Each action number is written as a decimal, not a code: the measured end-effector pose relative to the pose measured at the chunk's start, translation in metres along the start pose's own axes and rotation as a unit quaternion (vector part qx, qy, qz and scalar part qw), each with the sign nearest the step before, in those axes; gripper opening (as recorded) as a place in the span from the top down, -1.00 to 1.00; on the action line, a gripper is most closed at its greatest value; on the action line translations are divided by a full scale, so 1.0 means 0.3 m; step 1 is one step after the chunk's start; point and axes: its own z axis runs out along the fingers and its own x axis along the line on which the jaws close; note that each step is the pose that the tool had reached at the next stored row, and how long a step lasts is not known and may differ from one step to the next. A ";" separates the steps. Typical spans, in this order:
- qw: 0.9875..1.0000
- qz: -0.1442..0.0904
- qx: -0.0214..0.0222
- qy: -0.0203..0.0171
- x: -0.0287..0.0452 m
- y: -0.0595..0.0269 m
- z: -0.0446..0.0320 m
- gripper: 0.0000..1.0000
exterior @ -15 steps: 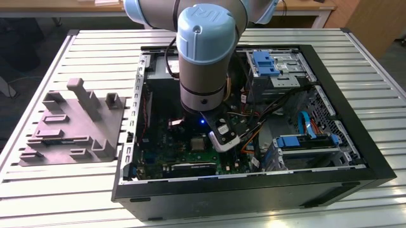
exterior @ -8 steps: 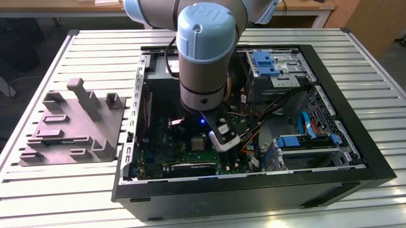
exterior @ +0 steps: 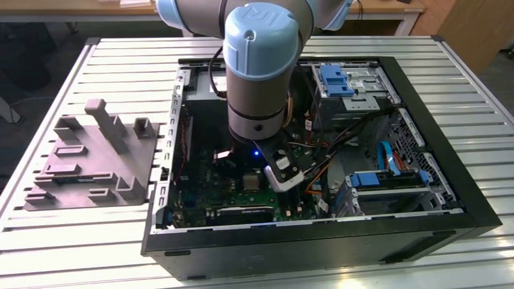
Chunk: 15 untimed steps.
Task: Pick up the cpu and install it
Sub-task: 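Place the cpu into insertion slot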
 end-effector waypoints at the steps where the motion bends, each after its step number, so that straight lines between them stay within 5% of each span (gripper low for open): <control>1: 1.000 0.000 0.000 0.000 0.000 0.000 0.000 0.08; 10: 1.000 0.000 -0.002 0.000 0.000 0.001 0.002 0.08; 15: 1.000 0.000 -0.001 0.000 0.000 0.000 -0.003 -0.18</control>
